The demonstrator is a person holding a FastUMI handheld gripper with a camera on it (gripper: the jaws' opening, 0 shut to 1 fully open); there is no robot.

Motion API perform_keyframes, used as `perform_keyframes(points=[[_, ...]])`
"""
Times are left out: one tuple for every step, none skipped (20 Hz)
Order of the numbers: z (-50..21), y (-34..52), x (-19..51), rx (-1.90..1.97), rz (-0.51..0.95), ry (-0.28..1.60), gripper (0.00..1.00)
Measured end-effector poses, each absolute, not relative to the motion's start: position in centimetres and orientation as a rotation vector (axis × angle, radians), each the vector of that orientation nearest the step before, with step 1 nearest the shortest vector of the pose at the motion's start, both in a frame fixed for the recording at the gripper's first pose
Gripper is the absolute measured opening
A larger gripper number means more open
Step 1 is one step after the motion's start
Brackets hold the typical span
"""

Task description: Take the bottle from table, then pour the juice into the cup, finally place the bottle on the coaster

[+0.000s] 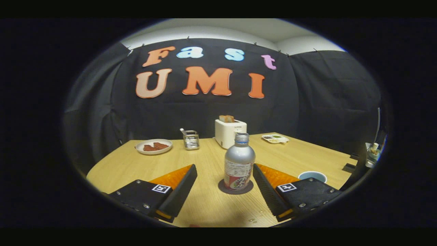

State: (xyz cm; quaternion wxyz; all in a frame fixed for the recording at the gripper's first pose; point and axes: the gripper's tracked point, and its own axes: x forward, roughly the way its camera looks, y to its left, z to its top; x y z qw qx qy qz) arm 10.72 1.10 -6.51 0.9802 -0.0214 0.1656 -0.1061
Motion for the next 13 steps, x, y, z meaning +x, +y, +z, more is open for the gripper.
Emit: perform_keyframes(points=[[-5.1, 2.4, 10.2, -0.037, -0.181, 0.304, 0.97], [-3.9, 3.6, 9.5, -0.027, -0.148, 0.277, 0.97], [-2.9, 4.8, 8.9, -0.019, -0.113, 0.255, 0.97], [-2.0, 5.9, 8.0, -0.012, -0.082, 0.236, 0.97], [-1.3, 6.8, 7.4, -0.005, -0.053, 0.221, 0.97], [-1.0, 7.8, 6.7, 0.001, -0.027, 0.21, 0.97], [-1.0, 8.6, 5.8, 0.011, -0.005, 0.213, 0.97], [-0.9, 9.6, 4.9, 0.017, 0.028, 0.21, 0.97], [-0.8, 10.2, 4.3, 0.019, 0.05, 0.205, 0.97], [-0.9, 10.5, 3.8, 0.02, 0.06, 0.205, 0.97], [-1.1, 10.7, 3.2, 0.022, 0.071, 0.206, 0.97], [-1.1, 11.0, 2.8, 0.024, 0.082, 0.203, 0.97], [-1.0, 11.4, 2.5, 0.024, 0.093, 0.2, 0.97]])
